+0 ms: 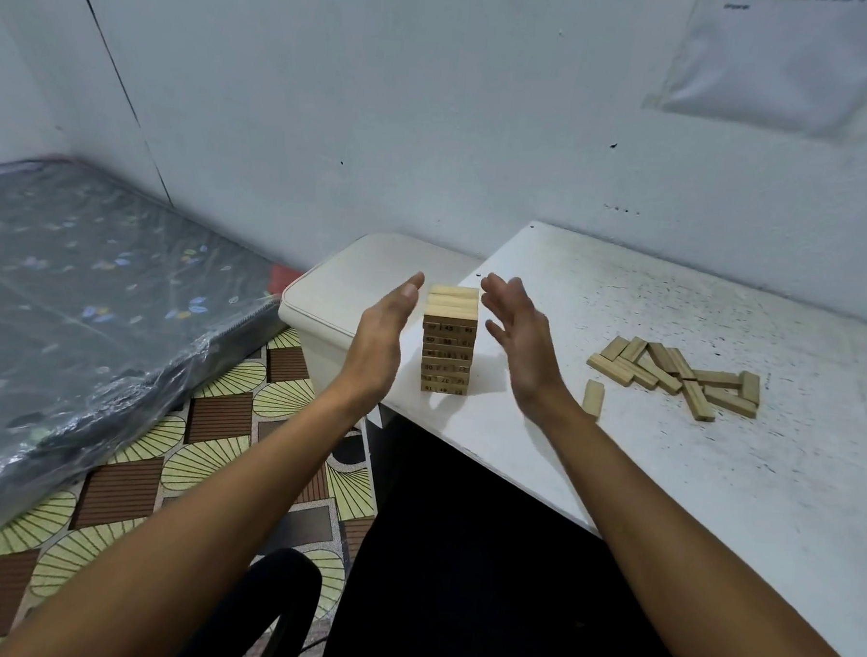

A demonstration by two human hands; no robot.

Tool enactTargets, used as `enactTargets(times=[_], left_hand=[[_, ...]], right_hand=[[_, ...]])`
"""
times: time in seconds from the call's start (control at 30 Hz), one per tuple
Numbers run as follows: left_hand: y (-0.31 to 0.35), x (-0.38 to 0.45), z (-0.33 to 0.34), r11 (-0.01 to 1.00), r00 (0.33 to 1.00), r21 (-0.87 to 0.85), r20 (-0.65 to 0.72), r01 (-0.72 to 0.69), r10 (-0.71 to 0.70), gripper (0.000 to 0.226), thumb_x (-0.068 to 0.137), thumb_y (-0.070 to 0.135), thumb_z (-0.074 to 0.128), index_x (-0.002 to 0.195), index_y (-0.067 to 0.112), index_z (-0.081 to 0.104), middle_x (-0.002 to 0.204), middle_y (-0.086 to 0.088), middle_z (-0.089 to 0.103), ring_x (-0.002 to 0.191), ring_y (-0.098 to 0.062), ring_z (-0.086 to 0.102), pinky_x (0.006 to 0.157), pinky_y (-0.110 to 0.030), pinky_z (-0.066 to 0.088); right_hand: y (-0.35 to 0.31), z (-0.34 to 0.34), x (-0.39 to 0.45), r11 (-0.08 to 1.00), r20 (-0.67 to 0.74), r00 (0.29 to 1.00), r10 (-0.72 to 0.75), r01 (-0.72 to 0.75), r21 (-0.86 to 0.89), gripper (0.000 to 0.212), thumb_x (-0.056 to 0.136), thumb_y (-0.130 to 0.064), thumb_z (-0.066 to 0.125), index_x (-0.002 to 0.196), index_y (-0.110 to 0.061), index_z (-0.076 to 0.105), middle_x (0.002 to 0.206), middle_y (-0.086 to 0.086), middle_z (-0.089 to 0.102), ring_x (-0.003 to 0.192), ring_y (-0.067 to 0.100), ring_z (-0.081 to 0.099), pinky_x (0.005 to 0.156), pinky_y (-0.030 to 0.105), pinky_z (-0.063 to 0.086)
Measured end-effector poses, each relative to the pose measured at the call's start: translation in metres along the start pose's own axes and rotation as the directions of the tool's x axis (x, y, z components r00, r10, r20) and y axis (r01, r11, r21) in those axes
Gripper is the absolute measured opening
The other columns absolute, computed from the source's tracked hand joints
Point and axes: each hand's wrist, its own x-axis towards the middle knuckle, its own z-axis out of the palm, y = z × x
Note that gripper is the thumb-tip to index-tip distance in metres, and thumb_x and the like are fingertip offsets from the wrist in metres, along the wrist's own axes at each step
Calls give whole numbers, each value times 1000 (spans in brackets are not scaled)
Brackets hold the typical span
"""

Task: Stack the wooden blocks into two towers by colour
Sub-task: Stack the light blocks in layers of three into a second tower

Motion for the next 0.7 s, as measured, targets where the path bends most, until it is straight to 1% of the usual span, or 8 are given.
enactTargets(times=[0.1,0.17,0.23,0.27,0.4,0.5,0.6,0.7], left_hand=[[-2,-3,12,985,992,-123,-11,121,-123,92,71,80,30,147,28,38,157,5,30,144,-12,26,119,-32,18],[0,-3,18,971,983,-161,-7,178,-181,95,72,83,26,150,29,32,158,7,27,146,-15,22,120,-36,14],[3,-4,23,960,981,-207,1,189,-192,97,74,83,25,151,25,27,157,5,29,145,-14,24,121,-37,14],[5,-5,25,957,982,-227,2,182,-187,95,78,83,24,152,23,25,157,3,30,145,-13,26,121,-36,15],[5,-6,29,958,986,-233,27,166,-164,80,86,70,15,151,25,24,151,1,40,136,-6,39,107,-21,32],[7,-7,34,964,988,-215,22,155,-153,44,99,55,7,127,39,38,114,13,61,98,12,59,77,-8,44],[7,-7,37,968,991,-213,15,131,-130,46,101,52,7,97,39,51,98,15,64,87,11,62,75,-12,44],[8,-9,38,963,991,-233,26,136,-133,47,101,51,7,91,39,51,93,16,65,82,12,63,71,-9,46]], right_hand=[[8,12,-7,997,17,998,62,-62,38,77,86,-65,20,145,-20,40,150,-4,42,135,1,39,113,21,26],[14,14,-6,995,46,997,61,-64,72,55,96,-56,12,124,-31,52,117,-14,60,99,-20,55,86,-1,38],[12,17,-7,987,58,996,74,-81,138,51,103,-43,9,115,-23,54,88,-19,55,64,-22,56,60,-3,41],[12,19,-7,985,52,996,74,-81,155,51,104,-42,9,117,-21,53,85,-17,53,61,-20,56,57,-2,42],[13,28,-2,989,30,997,73,-76,124,60,100,-56,10,100,-28,63,102,3,69,84,0,68,67,12,51],[12,33,-3,984,15,994,104,-105,146,64,98,-61,12,97,-27,66,109,8,71,101,17,68,90,31,53],[12,36,-3,981,-3,994,110,-108,158,65,98,-60,13,92,-27,68,107,10,71,102,22,67,95,39,51],[12,36,-2,980,-12,992,126,-122,159,65,99,-59,13,89,-25,67,98,6,72,95,19,68,88,35,52]])
